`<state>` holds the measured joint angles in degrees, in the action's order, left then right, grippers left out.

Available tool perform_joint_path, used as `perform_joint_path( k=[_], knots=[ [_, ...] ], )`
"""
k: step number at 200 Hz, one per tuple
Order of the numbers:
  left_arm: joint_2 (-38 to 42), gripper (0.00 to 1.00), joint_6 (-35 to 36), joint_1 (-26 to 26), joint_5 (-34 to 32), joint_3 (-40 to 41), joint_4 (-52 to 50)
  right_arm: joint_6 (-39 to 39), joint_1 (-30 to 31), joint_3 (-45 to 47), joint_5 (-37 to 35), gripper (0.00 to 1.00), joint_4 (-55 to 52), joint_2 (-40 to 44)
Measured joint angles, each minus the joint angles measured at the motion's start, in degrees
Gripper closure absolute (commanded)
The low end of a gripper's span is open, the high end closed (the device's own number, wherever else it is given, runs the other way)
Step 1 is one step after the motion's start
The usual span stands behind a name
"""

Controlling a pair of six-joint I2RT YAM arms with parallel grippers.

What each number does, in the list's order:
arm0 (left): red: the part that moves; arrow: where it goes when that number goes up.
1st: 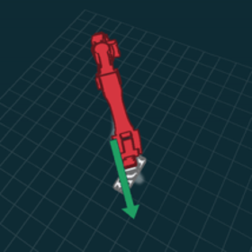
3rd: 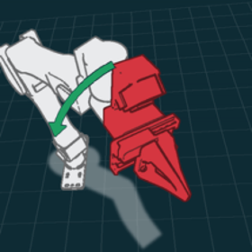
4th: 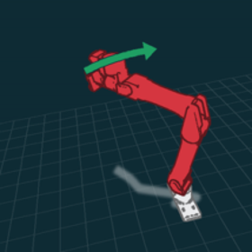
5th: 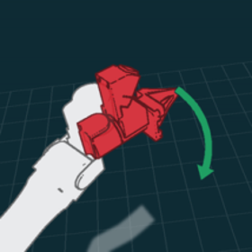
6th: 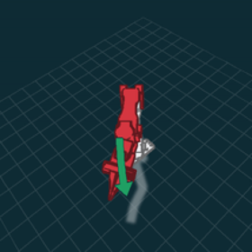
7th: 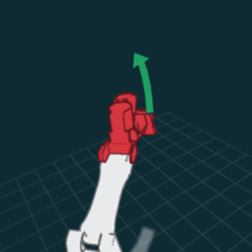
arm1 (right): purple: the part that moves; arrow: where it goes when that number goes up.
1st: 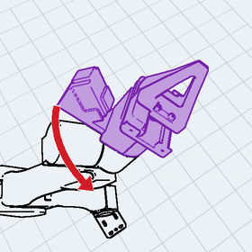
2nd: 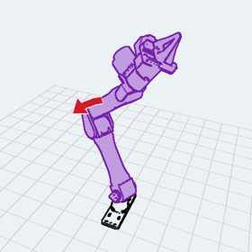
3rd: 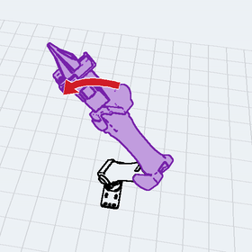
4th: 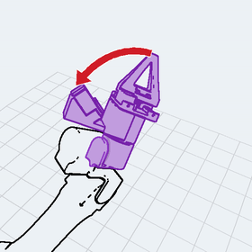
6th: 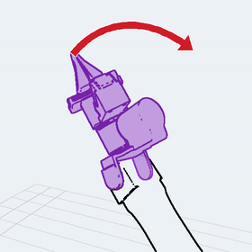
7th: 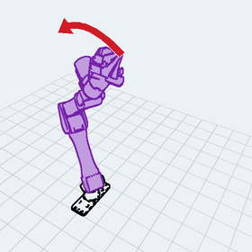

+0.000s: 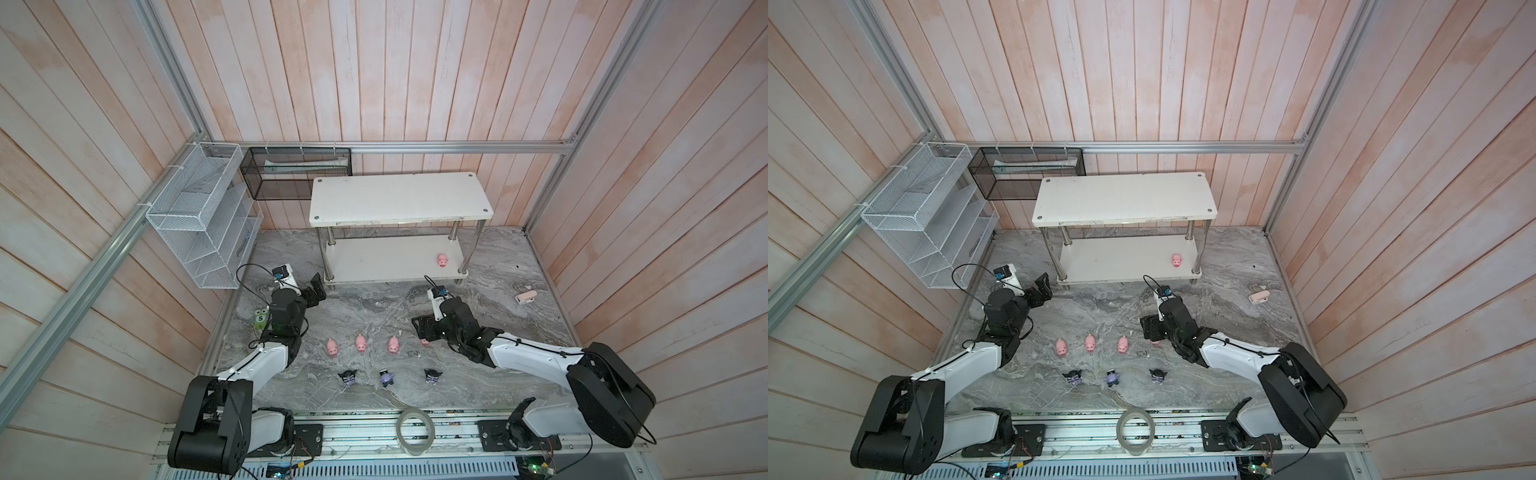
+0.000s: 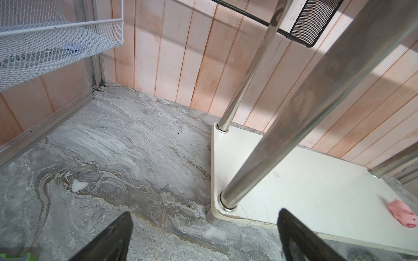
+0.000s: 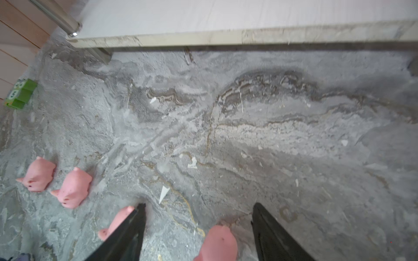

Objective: Organize plastic toys on shelves
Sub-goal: Pick up the plastic toy from the center of the table.

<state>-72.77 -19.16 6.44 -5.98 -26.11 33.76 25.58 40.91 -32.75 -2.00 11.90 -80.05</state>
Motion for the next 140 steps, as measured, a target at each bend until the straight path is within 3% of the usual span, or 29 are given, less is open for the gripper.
perform_joint_path(
  k=[102, 140],
  knots=[
    [0.3, 0.0, 0.0, 0.0, 0.0, 0.0, 0.0, 5.3, 2.4, 1.0, 1.4, 0.3, -1.5, -5.8],
    [0.3, 0.0, 0.0, 0.0, 0.0, 0.0, 0.0, 6.1, 2.5, 1.0, 0.9, 0.4, -1.7, -5.9]
  ],
)
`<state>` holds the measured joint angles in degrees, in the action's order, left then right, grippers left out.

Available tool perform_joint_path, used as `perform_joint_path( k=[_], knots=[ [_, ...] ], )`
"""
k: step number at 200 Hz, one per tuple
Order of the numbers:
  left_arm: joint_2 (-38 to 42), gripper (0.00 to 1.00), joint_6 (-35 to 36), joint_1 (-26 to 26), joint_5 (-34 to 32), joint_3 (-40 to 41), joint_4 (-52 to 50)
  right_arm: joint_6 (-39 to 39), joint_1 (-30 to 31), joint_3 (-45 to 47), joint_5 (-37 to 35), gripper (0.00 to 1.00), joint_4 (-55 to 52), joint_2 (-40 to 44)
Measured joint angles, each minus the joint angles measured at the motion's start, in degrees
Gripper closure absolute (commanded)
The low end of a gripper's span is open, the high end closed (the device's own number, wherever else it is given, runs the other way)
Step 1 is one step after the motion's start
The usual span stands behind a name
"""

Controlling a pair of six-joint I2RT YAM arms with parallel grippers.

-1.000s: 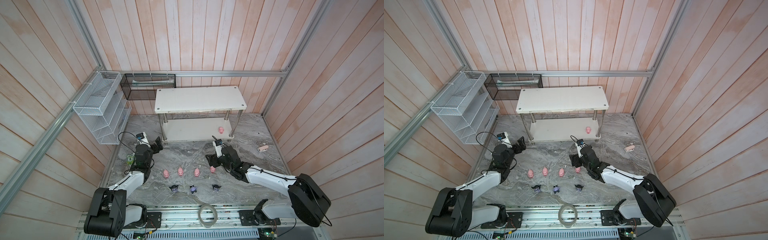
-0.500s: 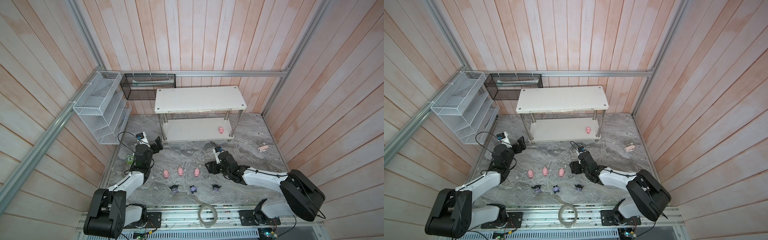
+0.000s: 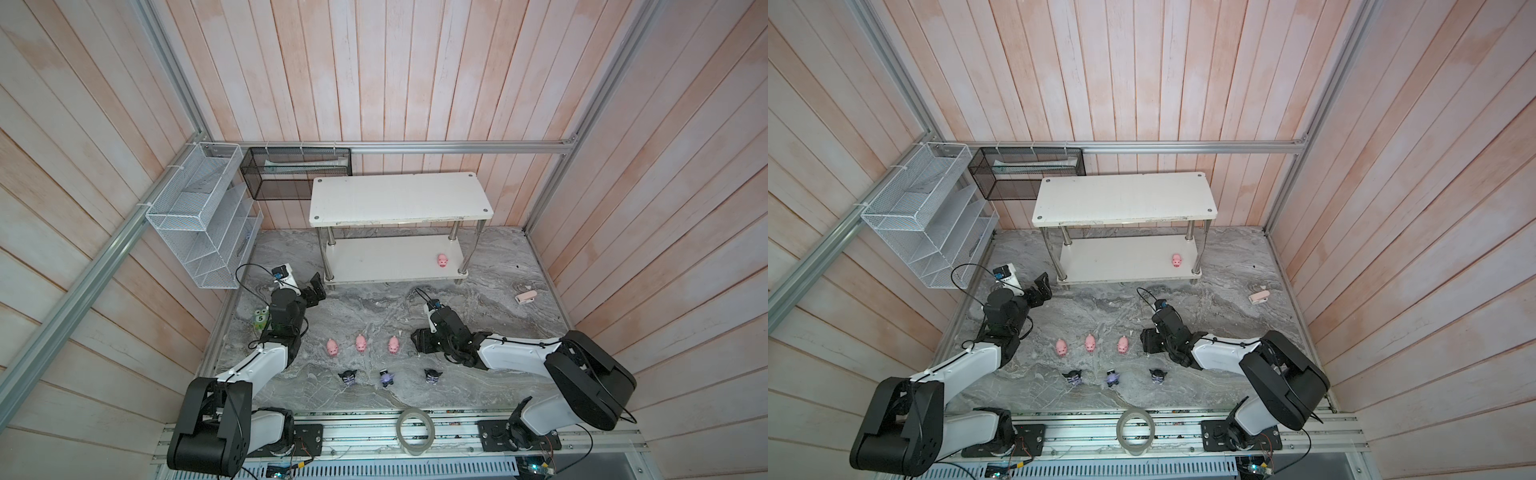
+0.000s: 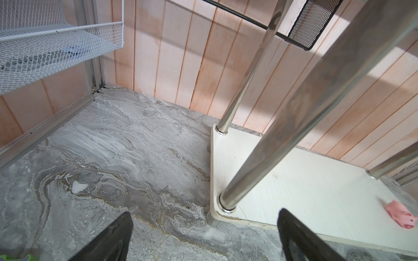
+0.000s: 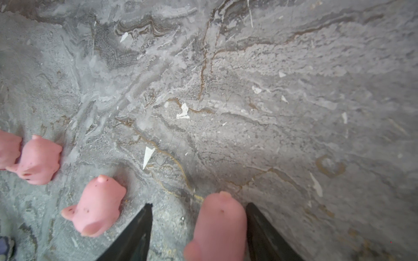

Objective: Organize plastic toys on shelves
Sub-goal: Pick up the plastic toy from the center of the table.

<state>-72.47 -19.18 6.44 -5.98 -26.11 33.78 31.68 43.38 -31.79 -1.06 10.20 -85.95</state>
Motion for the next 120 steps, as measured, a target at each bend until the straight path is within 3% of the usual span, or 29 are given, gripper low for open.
perform_joint_path(
  k=[54, 95, 120],
  knots=[
    [0.0, 0.0, 0.0, 0.0, 0.0, 0.0, 0.0, 1.1, 0.2, 0.2, -1.0, 0.44, 0.1, -0.1],
    [0.0, 0.0, -0.2, 0.0, 0.0, 0.0, 0.0, 1.6, 1.0, 0.2, -2.1, 0.61, -0.5, -0.2],
    [0.0, 0.0, -0.4, 0.0, 0.0, 0.0, 0.0, 1.5, 1.3, 0.1, -3.3, 0.66, -1.1, -0.3]
  ],
)
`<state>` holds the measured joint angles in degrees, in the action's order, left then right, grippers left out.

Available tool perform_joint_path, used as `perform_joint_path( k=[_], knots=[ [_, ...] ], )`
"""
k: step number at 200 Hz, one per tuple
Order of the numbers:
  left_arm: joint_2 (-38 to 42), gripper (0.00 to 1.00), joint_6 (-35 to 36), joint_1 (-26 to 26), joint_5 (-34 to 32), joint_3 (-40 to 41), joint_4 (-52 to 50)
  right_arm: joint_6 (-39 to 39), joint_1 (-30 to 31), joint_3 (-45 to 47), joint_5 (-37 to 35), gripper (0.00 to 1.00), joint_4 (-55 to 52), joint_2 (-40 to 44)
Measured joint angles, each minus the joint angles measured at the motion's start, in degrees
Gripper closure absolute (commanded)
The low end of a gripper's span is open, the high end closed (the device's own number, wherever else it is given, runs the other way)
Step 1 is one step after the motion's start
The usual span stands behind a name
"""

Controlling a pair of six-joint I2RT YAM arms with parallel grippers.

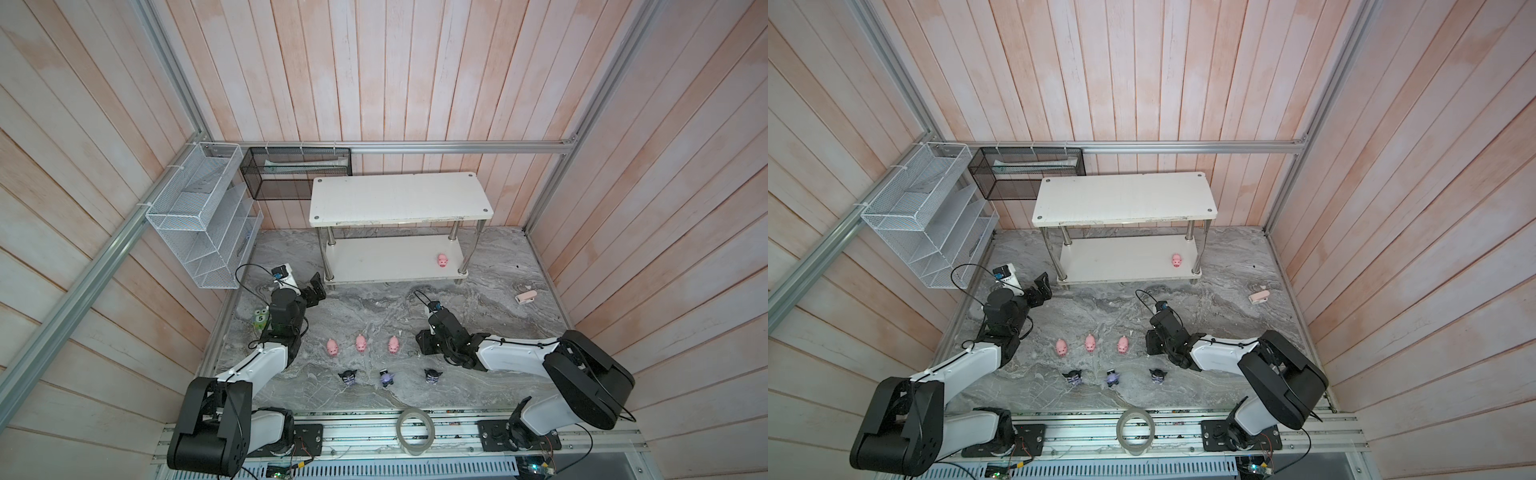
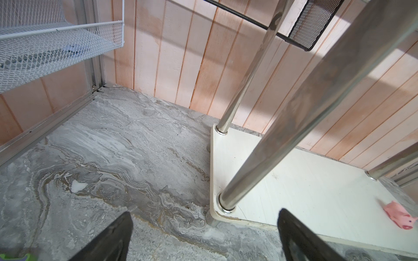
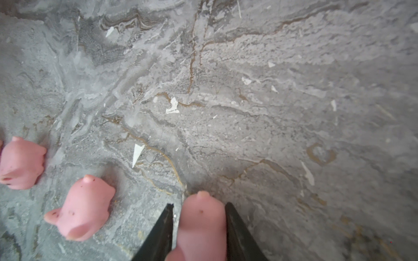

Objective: Organize plastic toys on shelves
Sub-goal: Pick up the plastic toy from the center of the table, then place the plastic toy on the shelf.

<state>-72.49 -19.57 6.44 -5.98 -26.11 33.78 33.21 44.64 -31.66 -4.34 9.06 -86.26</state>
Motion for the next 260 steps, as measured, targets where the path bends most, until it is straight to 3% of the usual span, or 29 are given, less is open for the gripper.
perform_joint_path(
  k=[73, 123, 195, 260],
  knots=[
    [0.0, 0.0, -0.4, 0.0, 0.2, 0.0, 0.0, -3.7, -0.3, -7.0, -7.0, 0.66, -8.4, 0.9],
    [0.4, 0.0, -1.1, 0.0, 0.3, 0.9, -0.9, -10.8, -8.7, -18.1, -9.3, 0.66, -4.6, 0.5],
    [1.4, 0.0, -1.6, 0.0, 1.0, 1.1, -1.1, -17.5, -15.3, -28.5, -8.6, 0.67, 3.7, -14.7],
    [1.5, 0.0, -1.7, 0.0, 1.1, 1.1, -1.3, -18.7, -17.6, -32.4, -7.7, 0.67, 6.0, -18.8]
  ],
)
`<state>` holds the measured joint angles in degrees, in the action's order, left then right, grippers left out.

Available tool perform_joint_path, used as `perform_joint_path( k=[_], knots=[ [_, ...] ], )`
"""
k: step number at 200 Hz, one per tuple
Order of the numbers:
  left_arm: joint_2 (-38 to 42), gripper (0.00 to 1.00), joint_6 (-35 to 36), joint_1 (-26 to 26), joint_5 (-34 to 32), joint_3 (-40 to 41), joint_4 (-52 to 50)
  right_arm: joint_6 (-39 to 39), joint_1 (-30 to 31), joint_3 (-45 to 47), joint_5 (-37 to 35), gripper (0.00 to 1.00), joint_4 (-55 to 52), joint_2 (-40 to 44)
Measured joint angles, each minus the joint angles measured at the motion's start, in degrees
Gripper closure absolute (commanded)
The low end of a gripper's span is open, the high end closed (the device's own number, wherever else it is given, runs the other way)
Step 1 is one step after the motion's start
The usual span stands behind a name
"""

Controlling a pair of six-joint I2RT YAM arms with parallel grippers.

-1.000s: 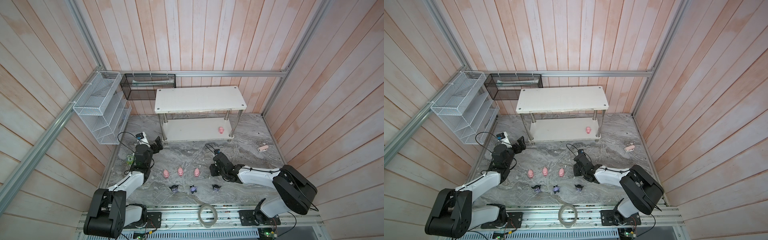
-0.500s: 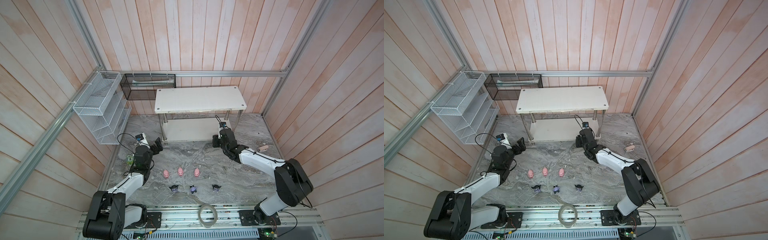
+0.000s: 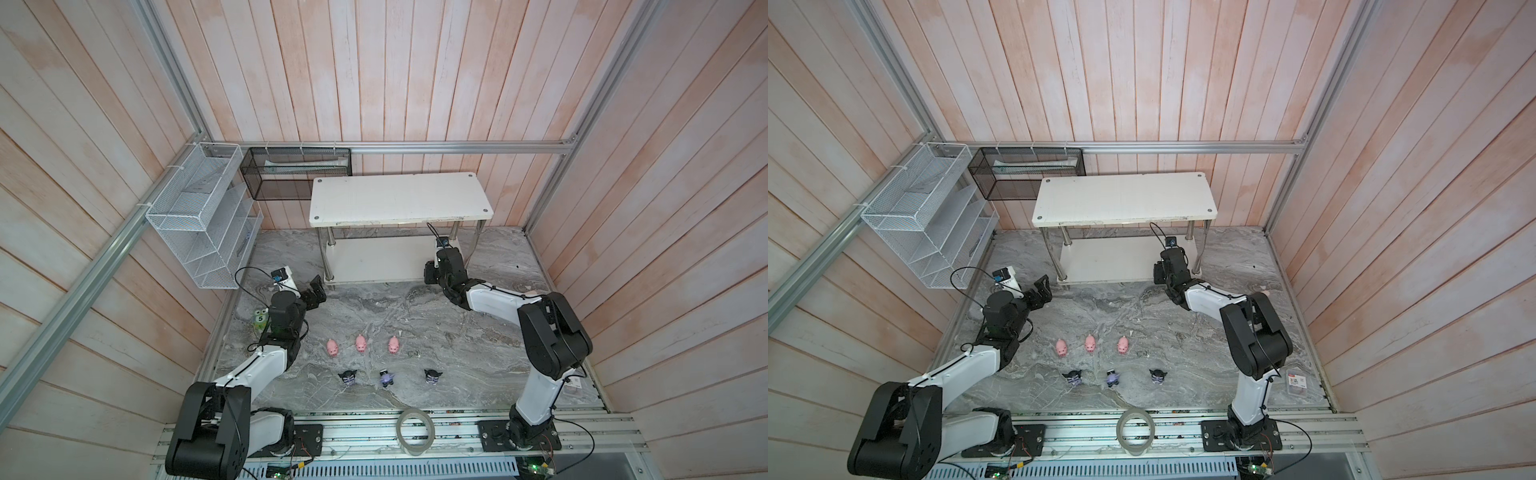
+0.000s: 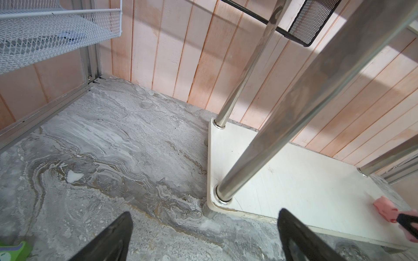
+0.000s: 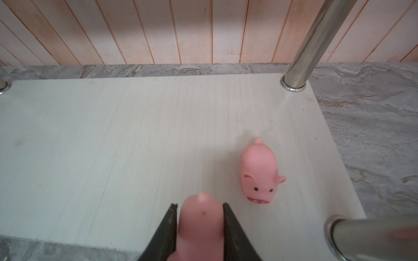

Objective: Organize plastic toys on shelves
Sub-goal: Place the plastic toy on the shelf.

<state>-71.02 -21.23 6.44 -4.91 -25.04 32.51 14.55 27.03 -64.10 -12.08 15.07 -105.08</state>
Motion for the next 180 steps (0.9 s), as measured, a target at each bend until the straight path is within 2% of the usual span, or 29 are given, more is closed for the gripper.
perform_joint_path(
  k=[79, 180],
  knots=[
    [0.0, 0.0, 0.0, 0.0, 0.0, 0.0, 0.0, -0.9, -0.4, -9.2, 1.9, 0.67, 0.0, -7.1],
    [-0.2, 0.0, 0.0, 0.0, 0.0, 0.0, -0.2, -0.9, -0.4, -11.3, 4.1, 0.67, -0.7, -10.4]
  ],
)
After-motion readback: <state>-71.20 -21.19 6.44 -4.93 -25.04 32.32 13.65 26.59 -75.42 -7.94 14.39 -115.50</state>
